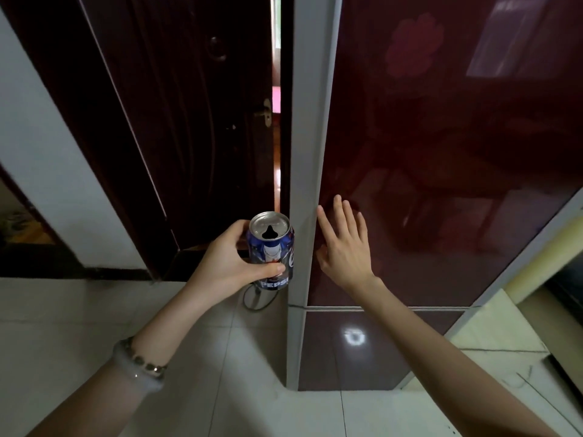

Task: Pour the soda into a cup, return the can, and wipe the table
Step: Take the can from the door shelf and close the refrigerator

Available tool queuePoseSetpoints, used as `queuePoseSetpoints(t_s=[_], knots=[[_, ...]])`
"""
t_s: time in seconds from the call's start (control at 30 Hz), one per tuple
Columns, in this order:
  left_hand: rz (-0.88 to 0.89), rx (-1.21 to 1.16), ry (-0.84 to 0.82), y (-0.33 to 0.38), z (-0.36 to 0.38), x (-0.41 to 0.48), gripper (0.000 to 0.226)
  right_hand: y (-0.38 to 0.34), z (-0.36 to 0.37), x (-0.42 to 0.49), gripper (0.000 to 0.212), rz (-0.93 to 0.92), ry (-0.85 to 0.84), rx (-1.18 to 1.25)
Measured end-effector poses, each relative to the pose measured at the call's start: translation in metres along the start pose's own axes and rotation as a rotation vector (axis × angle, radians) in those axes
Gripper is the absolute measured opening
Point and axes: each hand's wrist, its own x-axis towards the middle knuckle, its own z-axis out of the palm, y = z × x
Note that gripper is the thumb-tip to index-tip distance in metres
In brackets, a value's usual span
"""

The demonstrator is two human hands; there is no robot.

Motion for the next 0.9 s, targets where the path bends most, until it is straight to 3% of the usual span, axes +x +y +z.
queuePoseSetpoints(t_s=[0.13, 0.23, 0.4, 0.53, 0.9], knots=[[0.042, 0.002, -0.044, -0.001, 0.003, 0.01, 0.059, -0.003, -0.008, 0.001, 0.08, 0.011, -0.021, 0.11], [0.067, -0.013, -0.089, -0.002, 0.008, 0.015, 0.061, -0.005, -0.022, -0.003, 0.078, 0.016, -0.07, 0.391], [0.134, -0.053, -0.18, 0.001, 0.025, 0.02, 0.061, -0.007, -0.057, -0.033, 0.065, 0.156, -0.135, 0.753], [0.163, -0.09, -0.282, 0.009, 0.048, 0.022, 0.07, -0.005, -0.087, -0.071, 0.069, 0.339, -0.159, 0.946], [0.392, -0.138, -0.708, 0.073, 0.16, -0.018, 0.061, 0.021, -0.16, -0.195, 0.068, 0.723, 0.041, 0.766]])
